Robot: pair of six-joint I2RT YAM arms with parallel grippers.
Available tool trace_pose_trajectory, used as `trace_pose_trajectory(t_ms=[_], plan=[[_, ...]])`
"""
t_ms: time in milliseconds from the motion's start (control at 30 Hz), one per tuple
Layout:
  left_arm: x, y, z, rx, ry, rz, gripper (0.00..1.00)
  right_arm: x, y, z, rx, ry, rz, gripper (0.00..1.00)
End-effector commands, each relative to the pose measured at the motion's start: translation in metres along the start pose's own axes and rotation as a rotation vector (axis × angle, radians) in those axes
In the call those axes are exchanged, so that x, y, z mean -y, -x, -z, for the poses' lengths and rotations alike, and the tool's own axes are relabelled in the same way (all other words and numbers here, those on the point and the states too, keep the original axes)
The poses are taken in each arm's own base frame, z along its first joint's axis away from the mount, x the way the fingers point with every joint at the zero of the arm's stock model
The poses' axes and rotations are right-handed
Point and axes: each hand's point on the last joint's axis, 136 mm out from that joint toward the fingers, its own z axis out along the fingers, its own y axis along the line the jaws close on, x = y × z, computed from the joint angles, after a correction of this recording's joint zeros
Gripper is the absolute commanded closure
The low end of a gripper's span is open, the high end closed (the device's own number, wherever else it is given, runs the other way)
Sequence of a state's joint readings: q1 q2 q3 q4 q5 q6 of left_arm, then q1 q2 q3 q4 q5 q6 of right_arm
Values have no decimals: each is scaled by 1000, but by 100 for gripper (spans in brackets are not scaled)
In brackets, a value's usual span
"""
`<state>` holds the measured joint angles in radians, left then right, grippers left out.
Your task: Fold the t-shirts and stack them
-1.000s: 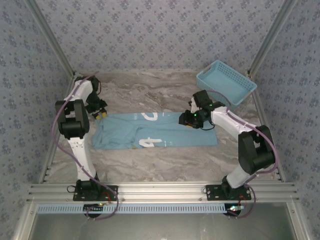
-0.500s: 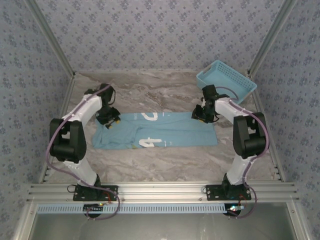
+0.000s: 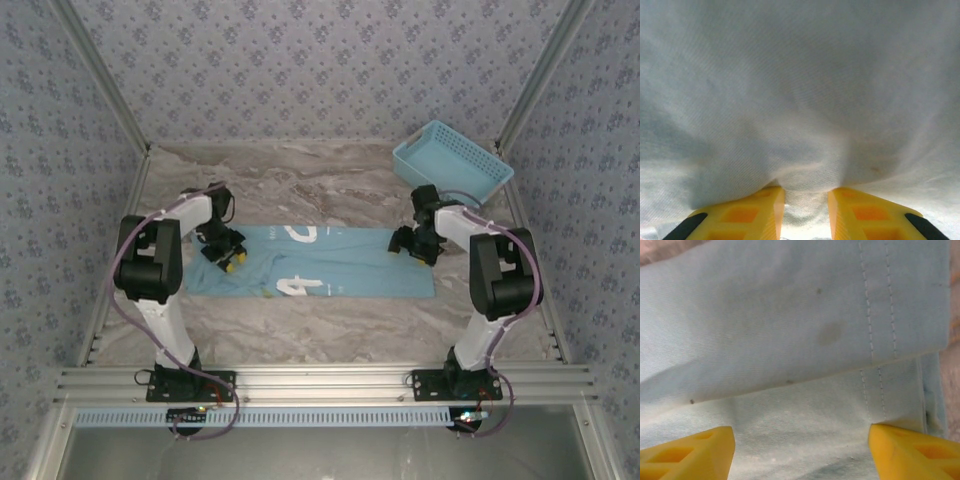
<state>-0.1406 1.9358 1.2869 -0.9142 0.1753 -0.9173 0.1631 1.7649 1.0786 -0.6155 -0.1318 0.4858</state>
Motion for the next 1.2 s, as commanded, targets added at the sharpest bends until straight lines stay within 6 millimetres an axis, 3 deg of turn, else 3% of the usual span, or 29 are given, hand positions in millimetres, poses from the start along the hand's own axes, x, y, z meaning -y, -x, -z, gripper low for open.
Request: trace_pose_trajectory(t_ms=[0,167,267,367,500,600,700,833,900,1000,1067,1167], plan=[[3,31,-24,25,25,-39,72,11,-33,-9,-95,-3,-102,25],[37,78,-20,59,-1,-129,72,3,-64,-3,-134,29,-223,25],[83,106,-14,79,-107,-167,73,-17,-89,-2,-166,58,-273,25],[146,130,7,130,-254,-185,72,-49,-127,-8,-241,91,-283,25],[230,135,40,187,-422,-270,68,-91,-168,-11,-332,145,-237,25],[269,126,74,231,-559,-311,65,-110,-160,7,-303,168,-134,25],[263,115,104,252,-552,-286,65,-122,-132,44,-188,184,19,23],[222,88,131,271,-405,-234,66,-134,-88,75,-14,236,170,25],[205,70,128,242,-405,-159,70,-147,-65,73,38,289,234,31],[177,61,105,194,-443,17,75,-167,-33,58,66,333,379,52],[158,65,86,177,-423,106,76,-179,-14,47,62,368,395,61],[151,79,72,165,-449,181,77,-189,8,24,34,390,388,65]])
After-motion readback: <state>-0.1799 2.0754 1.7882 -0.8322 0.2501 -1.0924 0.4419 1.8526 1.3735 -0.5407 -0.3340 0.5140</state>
